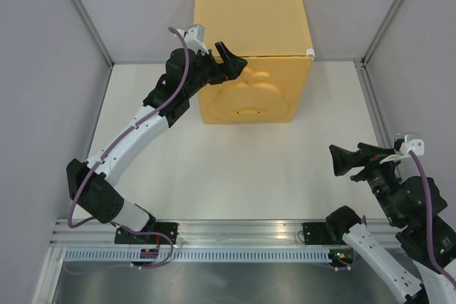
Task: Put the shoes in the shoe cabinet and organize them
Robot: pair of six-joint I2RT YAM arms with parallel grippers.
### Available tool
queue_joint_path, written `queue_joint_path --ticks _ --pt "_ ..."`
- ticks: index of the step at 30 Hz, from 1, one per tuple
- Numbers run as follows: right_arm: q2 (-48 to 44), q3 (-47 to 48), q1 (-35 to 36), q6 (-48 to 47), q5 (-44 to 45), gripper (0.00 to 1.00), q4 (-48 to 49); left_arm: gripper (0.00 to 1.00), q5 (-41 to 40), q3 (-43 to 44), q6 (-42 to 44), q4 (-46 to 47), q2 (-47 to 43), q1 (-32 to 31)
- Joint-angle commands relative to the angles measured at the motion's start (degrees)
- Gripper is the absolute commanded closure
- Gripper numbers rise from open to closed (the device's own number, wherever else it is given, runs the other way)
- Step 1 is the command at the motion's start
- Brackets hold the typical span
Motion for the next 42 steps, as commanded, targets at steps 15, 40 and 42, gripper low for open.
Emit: queue_joint_path --ticks 15,40,42 --pt "0.4 3.2 0.1 -0.2 9.8 0.03 -0.6 0.05 -1.8 -3.1 6.9 -10.3 -13.5 0.3" --pt "-6.3 0.1 0.1 -11.3 24.5 0.02 2.6 0.03 -39.0 -25.7 12.6 -44.3 -57.6 0.4" --pt "-6.8 -0.3 0.1 -11.3 24.2 0.02 2.7 0.03 -40.0 -26.0 12.4 -45.0 -60.0 0.4"
